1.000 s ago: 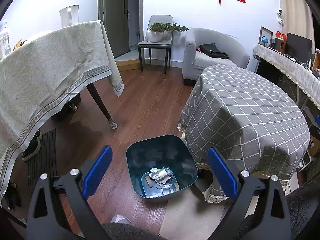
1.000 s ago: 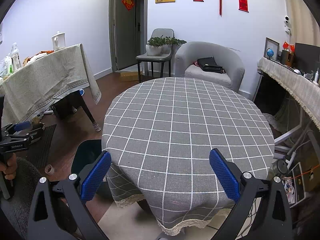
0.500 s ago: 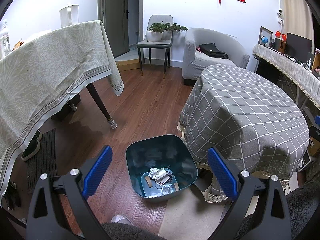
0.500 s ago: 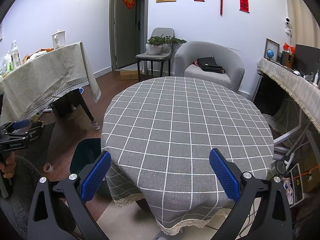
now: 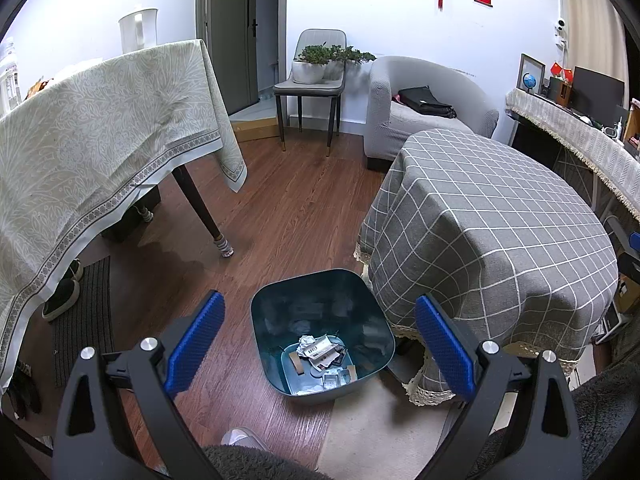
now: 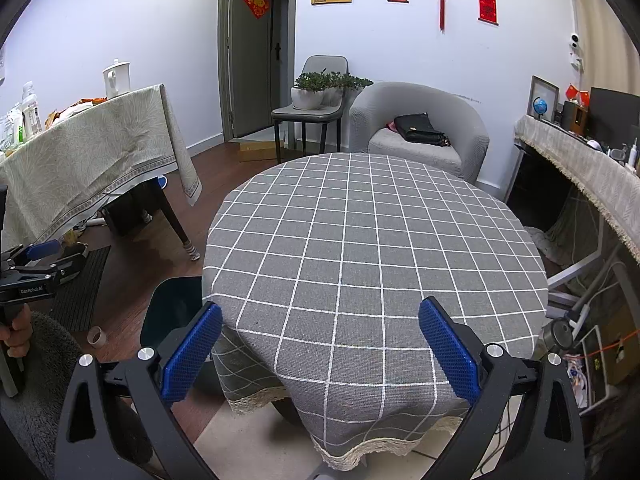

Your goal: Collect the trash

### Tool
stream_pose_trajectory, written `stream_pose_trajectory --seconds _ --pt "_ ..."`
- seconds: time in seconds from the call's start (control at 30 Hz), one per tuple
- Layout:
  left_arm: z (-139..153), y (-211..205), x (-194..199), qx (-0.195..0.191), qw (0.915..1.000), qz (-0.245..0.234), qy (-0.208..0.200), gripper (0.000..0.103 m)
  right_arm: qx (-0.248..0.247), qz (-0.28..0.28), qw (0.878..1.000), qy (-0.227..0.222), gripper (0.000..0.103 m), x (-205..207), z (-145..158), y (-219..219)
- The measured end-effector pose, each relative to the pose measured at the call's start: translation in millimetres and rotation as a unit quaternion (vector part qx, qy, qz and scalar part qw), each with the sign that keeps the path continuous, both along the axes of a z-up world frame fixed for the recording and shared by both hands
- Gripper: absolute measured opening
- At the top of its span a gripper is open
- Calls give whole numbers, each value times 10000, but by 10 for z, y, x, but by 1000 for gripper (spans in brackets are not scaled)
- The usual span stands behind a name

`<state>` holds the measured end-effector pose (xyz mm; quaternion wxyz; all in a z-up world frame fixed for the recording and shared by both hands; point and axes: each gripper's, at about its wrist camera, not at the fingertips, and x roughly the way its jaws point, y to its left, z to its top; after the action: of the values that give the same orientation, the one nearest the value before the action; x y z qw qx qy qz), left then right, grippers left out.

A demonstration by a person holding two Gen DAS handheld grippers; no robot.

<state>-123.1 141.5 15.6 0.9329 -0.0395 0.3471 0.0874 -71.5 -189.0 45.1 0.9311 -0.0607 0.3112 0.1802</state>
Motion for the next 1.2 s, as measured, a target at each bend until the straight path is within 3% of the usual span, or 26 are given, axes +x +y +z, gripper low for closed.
stream_pose_trajectory --seconds 1.2 --pt "7 10 6 -10 10000 12 2 98 -16 3 10000 44 99 6 -34 16"
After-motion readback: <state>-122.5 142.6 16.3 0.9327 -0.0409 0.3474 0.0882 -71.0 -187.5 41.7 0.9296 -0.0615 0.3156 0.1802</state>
